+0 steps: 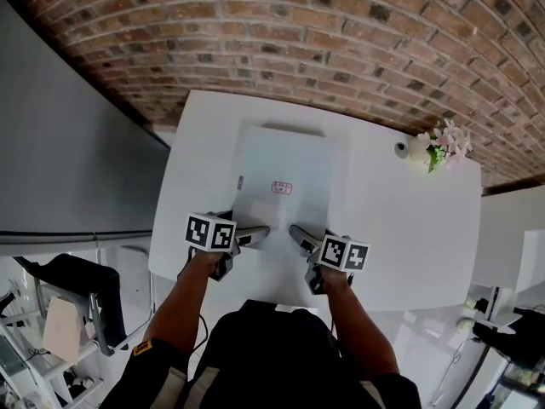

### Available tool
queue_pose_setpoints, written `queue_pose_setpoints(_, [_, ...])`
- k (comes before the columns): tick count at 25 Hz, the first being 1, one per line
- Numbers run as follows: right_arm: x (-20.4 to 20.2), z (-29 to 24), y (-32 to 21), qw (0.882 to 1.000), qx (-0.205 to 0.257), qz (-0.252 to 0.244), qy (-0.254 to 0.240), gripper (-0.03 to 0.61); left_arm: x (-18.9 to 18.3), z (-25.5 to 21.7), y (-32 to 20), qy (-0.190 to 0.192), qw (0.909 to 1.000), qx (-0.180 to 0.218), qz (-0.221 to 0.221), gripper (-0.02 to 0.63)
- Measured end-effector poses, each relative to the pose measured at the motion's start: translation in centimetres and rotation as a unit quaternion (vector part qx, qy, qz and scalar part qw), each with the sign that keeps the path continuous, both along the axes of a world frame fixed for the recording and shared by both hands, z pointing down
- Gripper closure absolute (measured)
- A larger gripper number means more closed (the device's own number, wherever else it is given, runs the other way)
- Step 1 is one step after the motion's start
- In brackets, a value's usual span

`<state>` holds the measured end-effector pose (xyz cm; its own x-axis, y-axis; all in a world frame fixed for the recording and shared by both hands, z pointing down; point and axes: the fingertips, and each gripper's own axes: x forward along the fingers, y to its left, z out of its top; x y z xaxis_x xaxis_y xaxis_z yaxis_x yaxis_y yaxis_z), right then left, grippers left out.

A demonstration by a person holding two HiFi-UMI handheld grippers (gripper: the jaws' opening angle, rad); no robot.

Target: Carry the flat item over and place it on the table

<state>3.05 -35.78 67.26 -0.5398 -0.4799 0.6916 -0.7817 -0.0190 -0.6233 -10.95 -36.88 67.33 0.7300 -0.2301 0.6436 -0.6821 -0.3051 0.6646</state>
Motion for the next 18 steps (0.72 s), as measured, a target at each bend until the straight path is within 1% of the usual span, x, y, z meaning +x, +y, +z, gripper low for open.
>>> queue_pose_setpoints(1, [0.1,0.1,0.0,1.0,0.001,-0.001,0.004,0.109,-0.4,-0.2,-0.2,-0.01,0.9999,0.009,0.0,0.067])
queue_pose_setpoints(3, [0.2,0.1,0.0,1.0,0.003,-0.001,0.006,0.112,-0.8,-0.6,-0.6,-0.023,0.9995,0.021,0.001,0.069])
queue_pose_setpoints(6, [0.4,0.1,0.2,1.0,0.006,-0.001,0.018,0.113,-0.8,-1.0,-0.7,-0.029,0.9992,0.028,0.005,0.071])
queue_pose_setpoints(8, [0.6,0.0,0.2,0.999,0.013,-0.008,0.039,0.143,-0.6,-1.0,-0.3,-0.032,0.999,0.029,0.008,0.071])
queue_pose_setpoints(12, [0.9,-0.7,0.0,0.994,0.035,-0.032,0.094,0.155,0.1,-0.7,0.5,-0.035,0.9989,0.029,0.011,0.071])
queue_pose_setpoints(16, [1.4,-1.5,-0.3,0.985,0.056,-0.057,0.154,0.164,0.2,-0.7,0.9,-0.049,0.998,0.036,0.014,0.071])
queue_pose_setpoints(18, [1.6,-1.9,-0.4,0.979,0.067,-0.069,0.179,0.173,0.1,-1.0,0.8,-0.063,0.9968,0.047,0.015,0.072])
